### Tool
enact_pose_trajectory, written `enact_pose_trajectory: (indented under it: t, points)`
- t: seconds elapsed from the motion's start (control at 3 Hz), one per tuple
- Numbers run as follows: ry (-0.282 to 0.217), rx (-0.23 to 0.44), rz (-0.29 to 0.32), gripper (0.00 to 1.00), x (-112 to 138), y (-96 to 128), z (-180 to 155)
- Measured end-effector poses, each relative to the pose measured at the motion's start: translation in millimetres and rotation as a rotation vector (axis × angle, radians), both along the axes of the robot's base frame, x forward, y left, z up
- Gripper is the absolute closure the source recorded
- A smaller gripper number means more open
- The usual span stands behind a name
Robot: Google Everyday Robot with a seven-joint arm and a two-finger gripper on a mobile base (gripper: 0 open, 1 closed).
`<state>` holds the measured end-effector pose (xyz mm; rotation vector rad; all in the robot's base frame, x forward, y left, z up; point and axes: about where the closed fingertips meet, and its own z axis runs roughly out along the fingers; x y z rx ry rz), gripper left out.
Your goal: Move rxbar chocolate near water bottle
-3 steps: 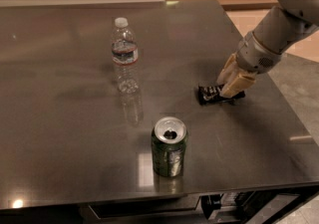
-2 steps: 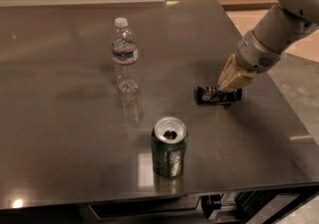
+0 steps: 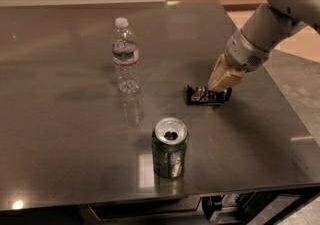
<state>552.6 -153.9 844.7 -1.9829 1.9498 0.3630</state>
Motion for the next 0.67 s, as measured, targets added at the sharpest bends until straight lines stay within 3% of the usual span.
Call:
enact_pose_trajectory:
  t: [0.67]
  points:
    - [-0.016, 0.053, 0.058, 1.0, 11, 53, 10]
